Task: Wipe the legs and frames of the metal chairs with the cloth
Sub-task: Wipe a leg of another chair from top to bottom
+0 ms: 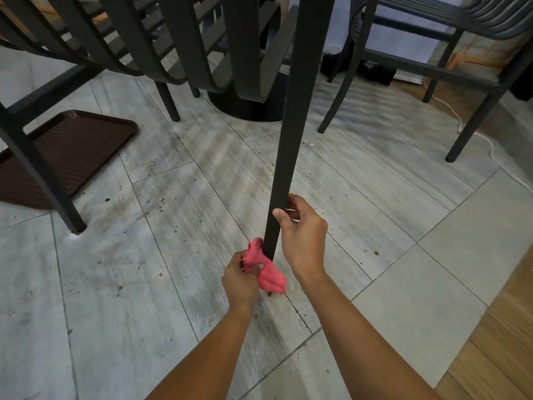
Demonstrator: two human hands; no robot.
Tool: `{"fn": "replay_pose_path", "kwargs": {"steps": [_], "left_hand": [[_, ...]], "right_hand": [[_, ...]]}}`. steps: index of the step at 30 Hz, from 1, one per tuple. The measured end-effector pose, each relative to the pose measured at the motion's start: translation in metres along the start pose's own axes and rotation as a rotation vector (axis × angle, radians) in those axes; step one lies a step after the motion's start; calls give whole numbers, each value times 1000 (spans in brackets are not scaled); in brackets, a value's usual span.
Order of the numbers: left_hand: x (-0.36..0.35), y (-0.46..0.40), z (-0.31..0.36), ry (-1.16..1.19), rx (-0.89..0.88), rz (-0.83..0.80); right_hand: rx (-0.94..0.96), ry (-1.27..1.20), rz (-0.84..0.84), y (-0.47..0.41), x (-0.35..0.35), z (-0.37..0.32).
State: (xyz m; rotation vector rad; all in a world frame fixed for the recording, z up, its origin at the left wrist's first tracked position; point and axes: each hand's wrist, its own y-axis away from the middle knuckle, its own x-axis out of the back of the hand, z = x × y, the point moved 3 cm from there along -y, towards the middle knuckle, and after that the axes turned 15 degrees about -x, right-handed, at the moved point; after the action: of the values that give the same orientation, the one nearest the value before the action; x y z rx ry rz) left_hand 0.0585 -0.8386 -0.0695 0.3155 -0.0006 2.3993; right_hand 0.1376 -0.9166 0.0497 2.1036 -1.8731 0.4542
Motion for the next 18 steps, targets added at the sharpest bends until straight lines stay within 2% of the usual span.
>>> {"fn": "replay_pose_path", "kwargs": {"steps": [13, 18], "left_hand": [[-2, -1, -11, -131, 168, -56], [20, -3, -1, -89, 253, 31]], "right_hand": [[-9, 41, -16, 0, 2, -1], [-15, 57, -21, -1, 4, -5]]}}
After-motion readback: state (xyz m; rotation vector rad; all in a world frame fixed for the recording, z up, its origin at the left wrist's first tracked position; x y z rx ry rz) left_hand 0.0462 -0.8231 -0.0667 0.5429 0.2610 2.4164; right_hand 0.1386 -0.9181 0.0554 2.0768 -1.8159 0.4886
